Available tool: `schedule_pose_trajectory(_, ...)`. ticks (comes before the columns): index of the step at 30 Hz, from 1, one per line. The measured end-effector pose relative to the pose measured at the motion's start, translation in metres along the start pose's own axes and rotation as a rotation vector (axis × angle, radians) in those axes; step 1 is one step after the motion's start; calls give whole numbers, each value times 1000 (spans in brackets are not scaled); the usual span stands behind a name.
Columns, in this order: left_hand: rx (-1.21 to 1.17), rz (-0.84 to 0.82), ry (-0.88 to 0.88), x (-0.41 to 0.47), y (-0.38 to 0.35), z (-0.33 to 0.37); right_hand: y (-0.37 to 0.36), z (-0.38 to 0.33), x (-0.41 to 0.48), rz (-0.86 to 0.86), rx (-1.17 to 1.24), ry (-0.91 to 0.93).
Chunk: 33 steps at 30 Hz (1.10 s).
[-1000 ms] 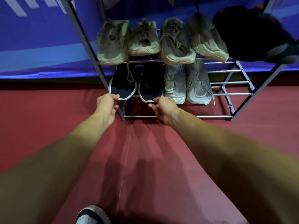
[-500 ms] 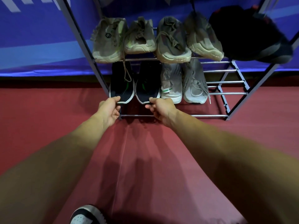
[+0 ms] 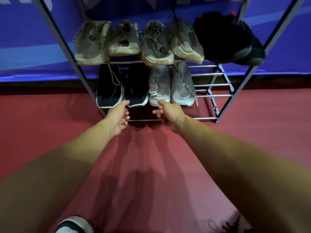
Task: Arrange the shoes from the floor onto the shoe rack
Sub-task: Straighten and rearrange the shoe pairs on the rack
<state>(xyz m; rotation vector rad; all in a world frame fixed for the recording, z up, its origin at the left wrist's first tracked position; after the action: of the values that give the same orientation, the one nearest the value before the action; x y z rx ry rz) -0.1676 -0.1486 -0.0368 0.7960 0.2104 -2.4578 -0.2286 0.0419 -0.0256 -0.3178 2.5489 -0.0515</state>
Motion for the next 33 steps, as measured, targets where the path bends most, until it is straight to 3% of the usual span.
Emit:
schedule_pose_trajectory(4, 10, -29, 2, -9, -32, -7, 28, -4, -1, 47, 45, 23)
schedule_pose_trajectory(9, 42, -106, 63, -21, -68, -17, 41, 5, 1, -11, 116, -62)
schedule_pose_trajectory(14, -30, -222, 107, -25, -100, -9, 63, 14, 3, 98, 235, -68)
schedule_pose_trajectory(23, -76, -103, 91, -16, -115, -5, 91, -7, 6, 197, 332, 48)
schedule_pose_trajectory(33, -43, -137, 34, -19, -118, -7, 102, -16, 3, 167, 281, 91)
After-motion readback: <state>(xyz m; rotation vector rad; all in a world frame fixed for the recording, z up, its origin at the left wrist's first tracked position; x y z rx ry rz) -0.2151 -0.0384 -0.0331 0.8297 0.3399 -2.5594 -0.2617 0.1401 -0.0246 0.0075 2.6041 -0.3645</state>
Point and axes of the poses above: each hand's wrist, its own x-axis towards the middle knuckle, its own y-axis out of the back of the hand, z = x × y, the point moved 7 cm from there along x, towards the middle knuckle, and after that the axes turned 3 degrees about -z, right-handed, at the moved point
